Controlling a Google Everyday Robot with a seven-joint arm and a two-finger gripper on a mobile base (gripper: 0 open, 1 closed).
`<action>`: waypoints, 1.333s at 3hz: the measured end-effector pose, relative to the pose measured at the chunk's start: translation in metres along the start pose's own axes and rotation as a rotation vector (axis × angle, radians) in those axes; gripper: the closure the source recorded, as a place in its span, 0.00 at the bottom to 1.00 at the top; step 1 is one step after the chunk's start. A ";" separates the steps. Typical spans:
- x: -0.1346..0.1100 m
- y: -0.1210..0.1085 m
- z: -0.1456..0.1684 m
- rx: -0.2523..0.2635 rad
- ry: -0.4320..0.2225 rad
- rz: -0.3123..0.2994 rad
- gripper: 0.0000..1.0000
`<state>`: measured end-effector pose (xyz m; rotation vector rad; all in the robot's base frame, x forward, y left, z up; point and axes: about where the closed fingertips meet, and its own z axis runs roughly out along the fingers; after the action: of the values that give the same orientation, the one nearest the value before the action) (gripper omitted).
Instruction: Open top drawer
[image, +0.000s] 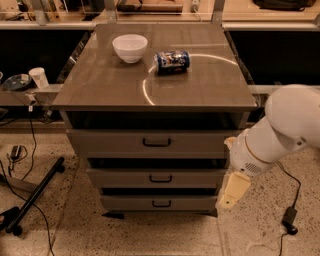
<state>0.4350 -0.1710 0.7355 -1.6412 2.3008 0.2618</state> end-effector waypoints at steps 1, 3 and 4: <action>-0.004 0.008 -0.002 0.148 0.001 -0.062 0.00; -0.010 0.001 -0.004 0.207 -0.021 -0.071 0.00; -0.013 -0.001 -0.007 0.188 -0.059 -0.074 0.00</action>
Offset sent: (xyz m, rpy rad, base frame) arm -0.0070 0.0053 0.0033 -0.0536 -0.1508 0.0067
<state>0.4388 -0.1622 0.7461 -1.5978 2.1447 0.0737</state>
